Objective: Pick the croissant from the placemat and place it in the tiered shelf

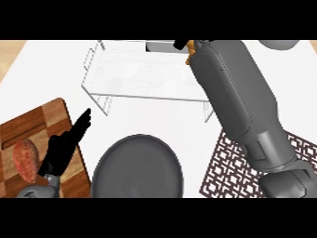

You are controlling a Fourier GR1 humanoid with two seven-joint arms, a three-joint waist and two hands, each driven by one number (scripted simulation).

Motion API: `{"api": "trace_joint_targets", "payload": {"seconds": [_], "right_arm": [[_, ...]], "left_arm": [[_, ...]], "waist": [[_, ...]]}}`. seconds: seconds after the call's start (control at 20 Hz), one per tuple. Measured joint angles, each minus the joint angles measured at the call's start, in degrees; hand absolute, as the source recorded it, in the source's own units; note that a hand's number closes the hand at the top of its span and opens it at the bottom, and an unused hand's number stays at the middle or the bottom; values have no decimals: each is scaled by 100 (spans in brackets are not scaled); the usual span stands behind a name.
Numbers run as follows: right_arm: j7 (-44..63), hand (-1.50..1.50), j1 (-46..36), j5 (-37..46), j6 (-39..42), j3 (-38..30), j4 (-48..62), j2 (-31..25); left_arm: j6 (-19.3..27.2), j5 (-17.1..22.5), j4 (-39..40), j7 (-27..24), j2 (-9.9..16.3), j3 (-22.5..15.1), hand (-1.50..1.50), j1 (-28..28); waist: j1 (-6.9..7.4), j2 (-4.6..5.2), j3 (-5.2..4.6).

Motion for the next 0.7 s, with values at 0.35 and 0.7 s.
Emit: {"api": "trace_joint_targets", "payload": {"seconds": [0.35, 0.7], "right_arm": [[-463, -150, -13, -1762, -1217, -1044, 266, 54], [-1645, -150, -84, -3342, -2526, -1494, 551, 65]], "left_arm": [[-55, -50, 40, -44, -22, -77, 0, -108], [-57, -67, 163, -51, -31, -49, 0, -252]], "waist": [[223, 58, 15], [246, 63, 12]]}}
